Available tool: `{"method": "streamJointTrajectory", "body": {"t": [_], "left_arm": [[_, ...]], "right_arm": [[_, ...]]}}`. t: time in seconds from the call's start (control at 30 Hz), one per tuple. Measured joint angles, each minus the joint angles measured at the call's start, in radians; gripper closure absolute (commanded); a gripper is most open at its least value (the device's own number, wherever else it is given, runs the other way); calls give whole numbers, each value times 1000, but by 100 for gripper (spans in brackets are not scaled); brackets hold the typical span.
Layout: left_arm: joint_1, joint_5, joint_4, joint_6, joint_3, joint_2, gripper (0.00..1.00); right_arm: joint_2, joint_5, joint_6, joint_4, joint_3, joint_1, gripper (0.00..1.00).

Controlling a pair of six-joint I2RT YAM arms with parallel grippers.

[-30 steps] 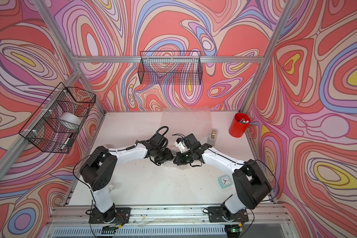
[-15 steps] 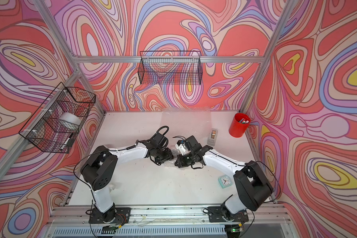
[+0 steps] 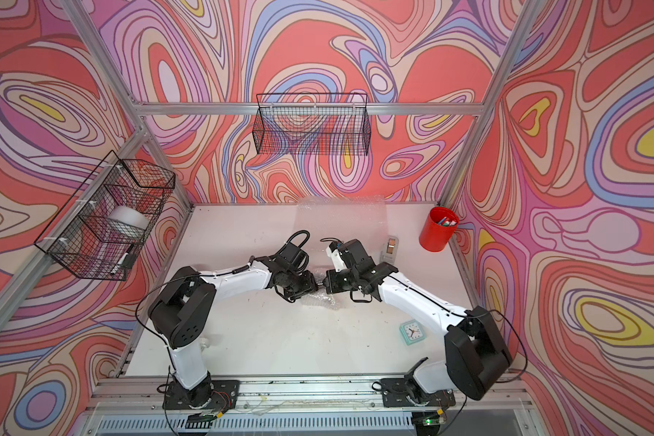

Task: Wrap mugs in bubble wrap
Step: Stick the tape on the bubble wrap, then move the bubble wrap to the center of the board.

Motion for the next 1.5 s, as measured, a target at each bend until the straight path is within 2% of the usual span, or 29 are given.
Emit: {"method": "streamJointTrajectory", "body": {"t": [0.37, 0.53, 0.77, 0.93, 1.07, 1.23, 1.33, 1.5], "left_arm": [[0, 1, 0, 2, 0, 0, 46], [0, 0, 0, 2, 0, 0, 46], [-1, 0, 1, 2, 0, 0, 46], [-1, -1, 1, 3, 0, 0, 48], [-1, -2, 0, 18, 0, 0, 48], [-1, -7, -26, 56, 26, 6, 27], [-1, -25, -61, 80, 48, 7, 19], [3, -76, -126, 101, 76, -10, 16]], "right_arm": [[251, -17, 6, -83, 187, 0, 100], [335, 45, 2, -179, 246, 11, 100], [388, 150, -1, -257, 317, 52, 100], [377, 163, -2, -249, 309, 58, 100], [223, 167, -4, -198, 196, 57, 87], [-49, 228, -11, -145, 61, 56, 66], [-135, 243, -19, -119, -26, 56, 57], [-195, 219, -42, -98, -140, 56, 40]]}}
